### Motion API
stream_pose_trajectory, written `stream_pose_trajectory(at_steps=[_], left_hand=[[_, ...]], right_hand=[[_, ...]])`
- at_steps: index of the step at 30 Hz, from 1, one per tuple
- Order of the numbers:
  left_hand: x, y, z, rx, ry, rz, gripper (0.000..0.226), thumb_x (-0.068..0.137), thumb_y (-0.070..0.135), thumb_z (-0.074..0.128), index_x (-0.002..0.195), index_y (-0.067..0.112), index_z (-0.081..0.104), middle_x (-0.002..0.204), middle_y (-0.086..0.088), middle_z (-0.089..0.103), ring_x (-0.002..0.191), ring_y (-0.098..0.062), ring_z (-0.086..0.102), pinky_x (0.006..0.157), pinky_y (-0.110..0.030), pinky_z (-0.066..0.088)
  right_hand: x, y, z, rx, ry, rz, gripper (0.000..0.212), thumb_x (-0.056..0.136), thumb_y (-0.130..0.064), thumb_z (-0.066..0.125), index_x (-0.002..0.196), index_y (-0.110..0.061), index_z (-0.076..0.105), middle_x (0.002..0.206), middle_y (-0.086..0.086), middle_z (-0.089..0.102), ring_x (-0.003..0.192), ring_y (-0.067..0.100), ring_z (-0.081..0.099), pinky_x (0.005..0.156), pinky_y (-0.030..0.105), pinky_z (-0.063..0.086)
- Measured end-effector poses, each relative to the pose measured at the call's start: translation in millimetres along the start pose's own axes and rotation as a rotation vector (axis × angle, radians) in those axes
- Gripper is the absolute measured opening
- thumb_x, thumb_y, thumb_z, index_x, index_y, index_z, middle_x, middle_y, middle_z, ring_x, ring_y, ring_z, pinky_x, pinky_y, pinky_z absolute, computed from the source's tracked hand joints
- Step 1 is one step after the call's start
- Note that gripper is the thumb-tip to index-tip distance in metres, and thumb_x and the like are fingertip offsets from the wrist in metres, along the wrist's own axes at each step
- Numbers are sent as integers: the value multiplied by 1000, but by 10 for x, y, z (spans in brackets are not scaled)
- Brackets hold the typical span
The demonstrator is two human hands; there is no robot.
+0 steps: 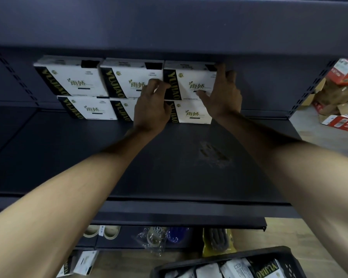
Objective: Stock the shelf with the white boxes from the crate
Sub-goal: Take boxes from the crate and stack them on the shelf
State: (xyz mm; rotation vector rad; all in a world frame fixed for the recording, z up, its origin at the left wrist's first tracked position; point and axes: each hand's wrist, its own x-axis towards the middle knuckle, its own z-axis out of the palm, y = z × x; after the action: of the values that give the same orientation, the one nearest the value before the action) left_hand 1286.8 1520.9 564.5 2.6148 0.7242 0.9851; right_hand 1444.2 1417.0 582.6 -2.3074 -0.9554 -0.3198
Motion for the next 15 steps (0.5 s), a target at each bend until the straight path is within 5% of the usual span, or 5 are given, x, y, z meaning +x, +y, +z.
stream_pose_trajectory(at_steps=[15], left_hand=[[-172,397,-285,286,-107,-29,44,87,18,61,130,11,53,120,-13,56,113,-33,50,88,-44,44]], right_hand=[[-441,155,-520,-240,-90,-89,69,87,-39,71,141,-17,34,135,12,43,109,38,58,74,45,48]])
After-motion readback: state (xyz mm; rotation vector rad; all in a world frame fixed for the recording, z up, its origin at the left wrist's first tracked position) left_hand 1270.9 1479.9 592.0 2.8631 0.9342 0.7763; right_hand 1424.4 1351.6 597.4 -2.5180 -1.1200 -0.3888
